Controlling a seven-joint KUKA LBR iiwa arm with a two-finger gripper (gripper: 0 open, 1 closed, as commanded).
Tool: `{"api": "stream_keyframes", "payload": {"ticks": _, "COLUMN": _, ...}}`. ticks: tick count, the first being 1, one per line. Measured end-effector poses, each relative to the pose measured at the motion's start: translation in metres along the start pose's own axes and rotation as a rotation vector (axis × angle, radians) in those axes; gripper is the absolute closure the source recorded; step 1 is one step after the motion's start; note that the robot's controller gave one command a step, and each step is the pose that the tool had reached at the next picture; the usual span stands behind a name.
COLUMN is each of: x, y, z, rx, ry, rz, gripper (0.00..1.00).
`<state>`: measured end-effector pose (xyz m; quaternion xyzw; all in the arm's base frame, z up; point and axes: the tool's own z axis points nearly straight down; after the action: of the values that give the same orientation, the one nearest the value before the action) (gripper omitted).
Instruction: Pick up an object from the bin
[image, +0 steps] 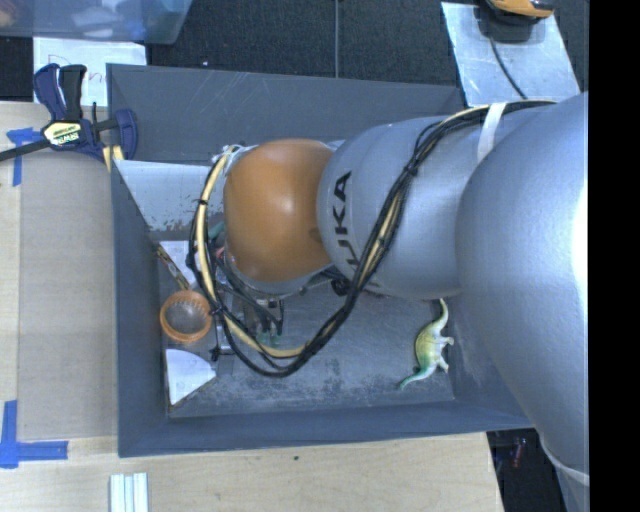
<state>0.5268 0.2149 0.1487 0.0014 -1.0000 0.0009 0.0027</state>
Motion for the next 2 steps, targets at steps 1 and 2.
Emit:
{"api": "stream_keyframes", "payload": {"ticks": 1, "x": -0.002, "y": -0.001, "z": -0.005, "rx": -0.003, "ry": -0.008, "rz": 0.004, "gripper": 0.00}}
{"api": "stream_keyframes", "payload": {"ticks": 2, "x": 0.025, "y": 0.022, "z": 0.060, "rx": -0.002, "ry": -0.012, "rz": -0.381, "gripper": 0.00}}
